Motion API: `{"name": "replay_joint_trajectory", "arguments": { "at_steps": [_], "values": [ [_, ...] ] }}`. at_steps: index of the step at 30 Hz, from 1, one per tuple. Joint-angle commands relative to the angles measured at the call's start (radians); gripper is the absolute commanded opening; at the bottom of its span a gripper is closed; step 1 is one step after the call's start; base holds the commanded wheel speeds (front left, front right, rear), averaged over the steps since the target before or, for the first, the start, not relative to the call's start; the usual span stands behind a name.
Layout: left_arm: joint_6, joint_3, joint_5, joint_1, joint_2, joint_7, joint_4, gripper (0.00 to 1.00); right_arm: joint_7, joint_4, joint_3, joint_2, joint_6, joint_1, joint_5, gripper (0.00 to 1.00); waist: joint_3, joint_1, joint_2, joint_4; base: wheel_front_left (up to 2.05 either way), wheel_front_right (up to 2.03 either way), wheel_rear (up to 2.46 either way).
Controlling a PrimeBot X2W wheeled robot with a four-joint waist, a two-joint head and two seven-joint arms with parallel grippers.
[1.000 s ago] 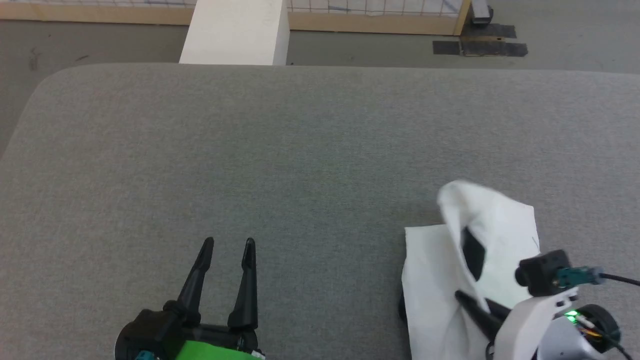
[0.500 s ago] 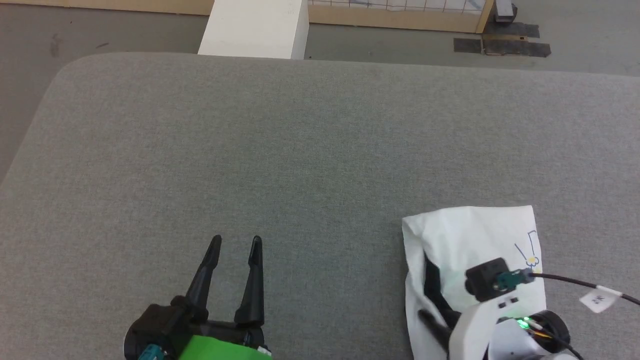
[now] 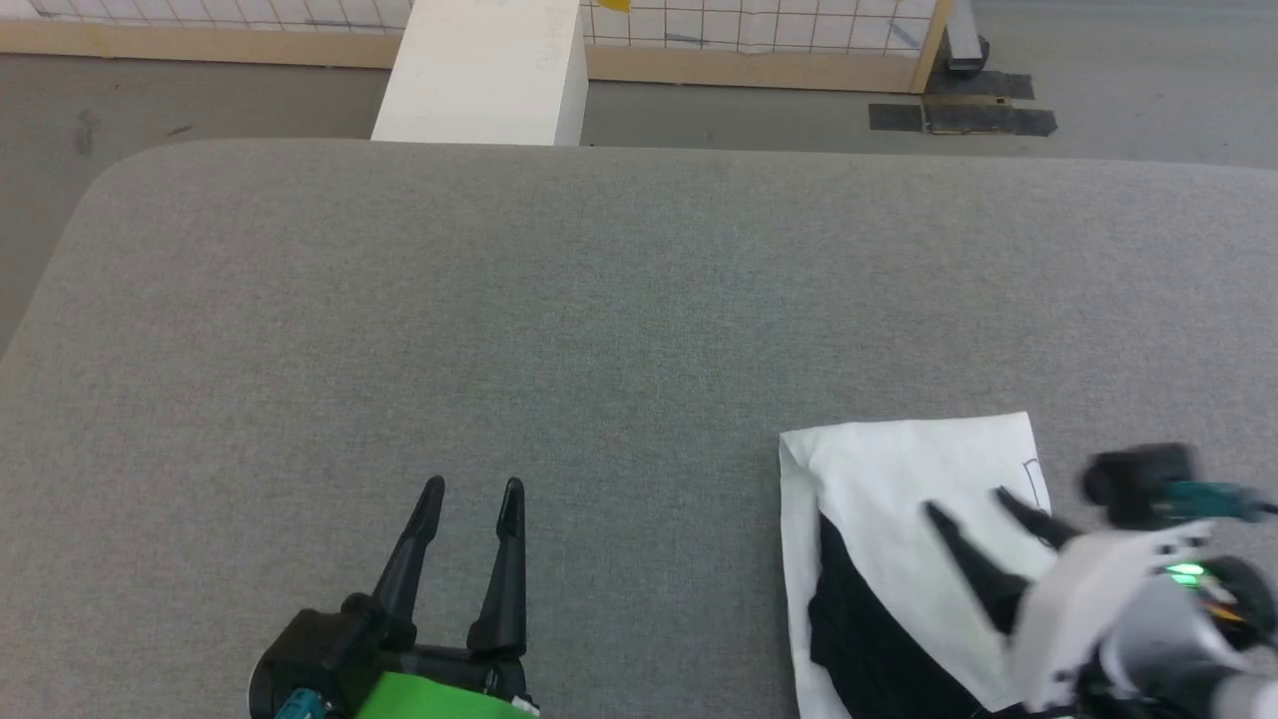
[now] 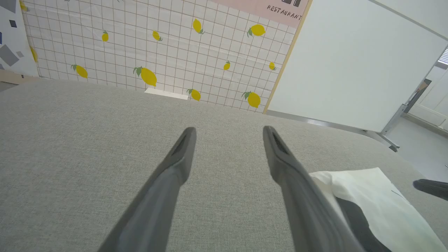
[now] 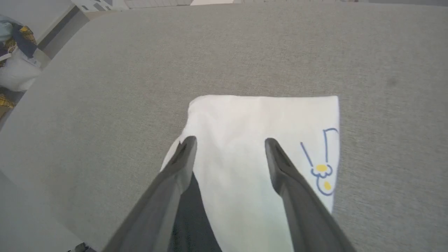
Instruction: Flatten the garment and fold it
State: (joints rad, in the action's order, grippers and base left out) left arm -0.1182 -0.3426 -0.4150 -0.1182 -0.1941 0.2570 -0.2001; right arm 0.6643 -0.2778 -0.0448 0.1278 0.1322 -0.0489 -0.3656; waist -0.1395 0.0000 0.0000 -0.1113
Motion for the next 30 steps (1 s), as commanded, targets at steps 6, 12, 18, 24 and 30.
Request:
{"name": "replay_joint_trajectory", "arguments": {
  "at_steps": [6, 12, 18, 24, 30],
  "values": [
    [0.007, 0.002, -0.004, -0.010, 0.000, 0.005, -0.001, 1.00, 0.046, -0.038, 0.176, 0.014, -0.002, -0.091, 0.004, 1.00, -0.003, 0.0000, 0.0000, 0.013, 0.00, 0.00, 0.00],
    [-0.002, 0.011, 0.020, 0.001, -0.017, 0.003, -0.011, 1.00, 0.032, 0.111, 0.188, -0.004, -0.002, -0.107, 0.005, 1.00, -0.003, 0.0000, 0.0000, 0.005, 0.00, 0.00, 0.00],
    [-0.011, 0.016, 0.027, 0.004, -0.031, -0.007, -0.032, 1.00, -0.029, 0.251, 0.166, -0.032, -0.002, -0.055, -0.010, 1.00, -0.011, 0.0000, 0.0000, -0.012, 0.00, 0.00, 0.00],
    [-0.013, 0.005, 0.032, 0.013, -0.034, -0.018, -0.042, 1.00, -0.072, 0.383, 0.190, -0.047, -0.002, -0.006, -0.020, 0.00, -0.012, 0.0000, 0.0000, -0.024, 0.00, 0.00, 0.00],
    [-0.021, -0.003, 0.039, 0.019, -0.030, -0.019, -0.053, 1.00, -0.127, 0.400, 0.188, -0.032, -0.002, 0.022, -0.018, 0.00, -0.004, 0.0000, 0.0000, -0.004, 0.00, 0.00, 0.00]
  ]
}}
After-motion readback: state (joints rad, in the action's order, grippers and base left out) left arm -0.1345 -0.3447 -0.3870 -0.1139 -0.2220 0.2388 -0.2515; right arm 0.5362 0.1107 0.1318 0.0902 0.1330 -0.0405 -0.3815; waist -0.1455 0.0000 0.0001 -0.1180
